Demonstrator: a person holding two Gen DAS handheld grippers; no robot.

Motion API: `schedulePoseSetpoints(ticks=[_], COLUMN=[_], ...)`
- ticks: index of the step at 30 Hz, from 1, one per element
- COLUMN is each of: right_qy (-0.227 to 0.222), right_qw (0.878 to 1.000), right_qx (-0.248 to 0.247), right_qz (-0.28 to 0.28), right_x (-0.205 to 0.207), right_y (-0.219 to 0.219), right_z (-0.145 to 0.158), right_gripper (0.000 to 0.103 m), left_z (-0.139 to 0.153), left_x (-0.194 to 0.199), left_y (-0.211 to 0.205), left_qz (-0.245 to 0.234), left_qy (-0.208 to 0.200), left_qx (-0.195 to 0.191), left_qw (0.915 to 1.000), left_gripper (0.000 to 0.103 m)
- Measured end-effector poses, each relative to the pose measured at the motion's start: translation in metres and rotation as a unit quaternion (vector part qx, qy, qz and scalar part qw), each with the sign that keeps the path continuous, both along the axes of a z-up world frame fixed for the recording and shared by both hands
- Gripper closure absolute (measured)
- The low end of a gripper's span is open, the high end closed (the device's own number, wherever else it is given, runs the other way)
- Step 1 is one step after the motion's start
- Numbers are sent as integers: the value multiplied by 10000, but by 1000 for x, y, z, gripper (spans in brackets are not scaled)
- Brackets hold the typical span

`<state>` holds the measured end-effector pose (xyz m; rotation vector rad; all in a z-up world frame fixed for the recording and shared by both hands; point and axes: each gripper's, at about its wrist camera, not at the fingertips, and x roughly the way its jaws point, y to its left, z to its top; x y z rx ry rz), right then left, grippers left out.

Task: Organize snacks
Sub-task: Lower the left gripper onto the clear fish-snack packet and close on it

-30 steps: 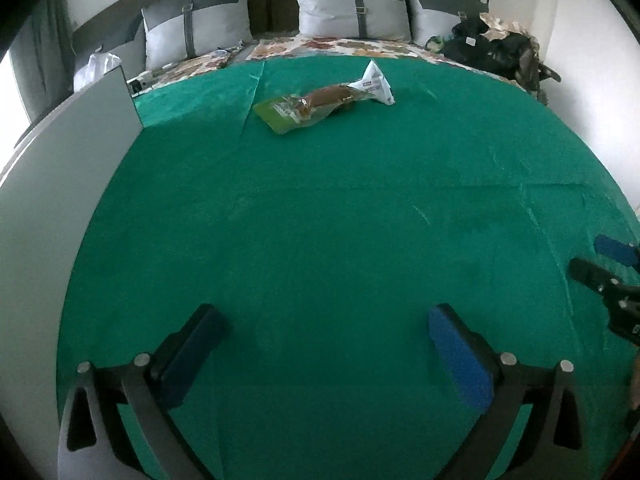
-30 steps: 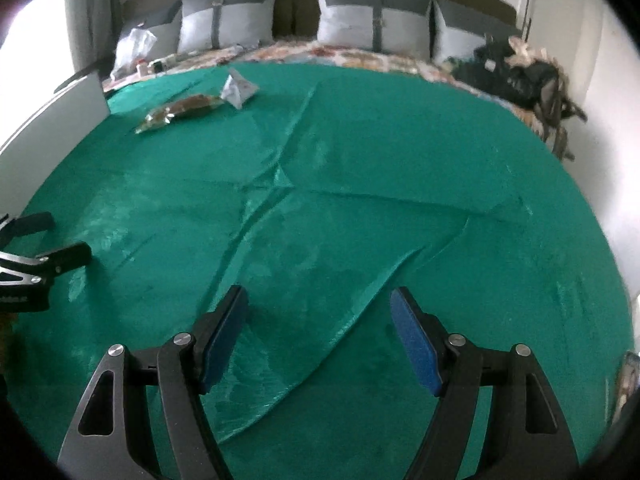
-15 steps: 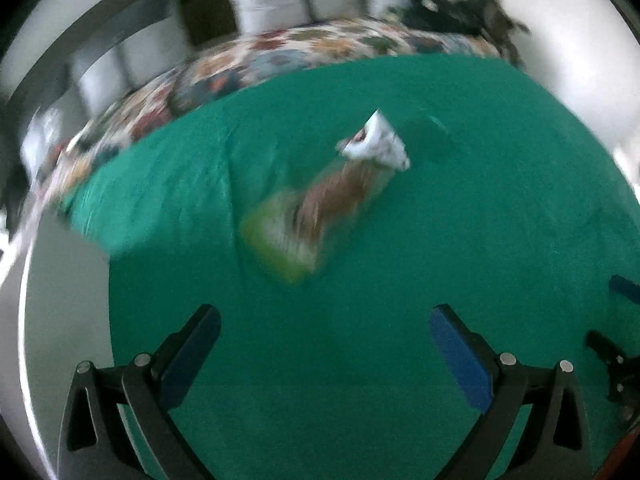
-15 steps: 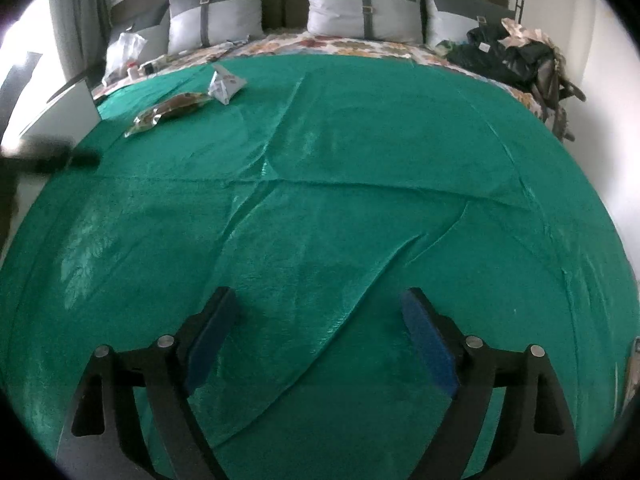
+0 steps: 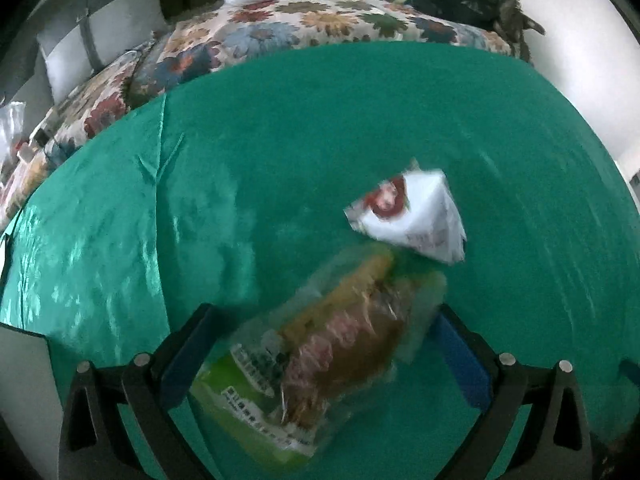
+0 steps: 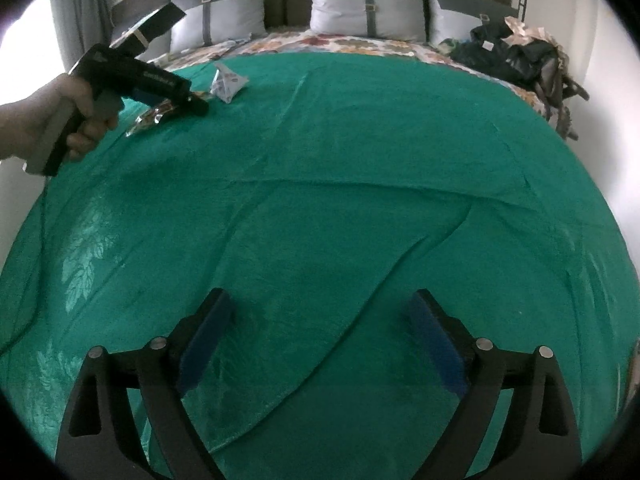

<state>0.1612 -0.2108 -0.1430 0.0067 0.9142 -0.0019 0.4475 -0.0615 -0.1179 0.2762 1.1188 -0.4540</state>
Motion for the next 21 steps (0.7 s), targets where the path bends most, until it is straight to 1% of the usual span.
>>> schedulePoseSetpoints(ticks=[1, 2, 3, 5, 7, 9, 11, 14, 18, 21], right_qy=[1, 1, 1, 2, 3, 3, 3, 4, 4, 4], right_qw=[10000, 10000, 10000, 10000, 10000, 10000, 10000, 10000, 10000, 10000], right_qx=[0, -1, -4, -3, -3, -2, -2, -3, -3, -3], right_qz=[-2, -3, -2, -1, 1, 2, 3, 3, 3, 3], right_x=[0, 0, 0, 0, 0, 0, 0, 0, 0, 0], right_y=[0, 0, 1, 0, 0, 0, 0, 0, 0, 0], right_z=[0, 0, -1, -1, -1, -1, -1, -1, -1, -1], right_gripper=[9, 9, 9, 9, 9, 9, 9, 9, 9, 9], left_z=[1, 4, 7, 10, 9, 8, 8, 8, 5, 0], left_x=[-6, -12, -15, -22, -40, -59, -86, -140, -199, -221], left_y=[-1, 0, 2, 12, 19, 29, 45, 67, 91, 102], left_qz=[-75, -132, -60, 254, 454, 718, 1143, 1641, 1998, 2162], left_qy=[-75, -177, -208, -85, -138, -111, -42, 7, -142, -292], left_qx=[18, -46, -115, -293, -269, -358, -460, -450, -417, -456], left_qw=[9999, 9997, 9997, 9992, 9985, 9967, 9924, 9854, 9788, 9748], left_gripper=[10, 30, 40, 42, 43, 43, 43, 43, 42, 40])
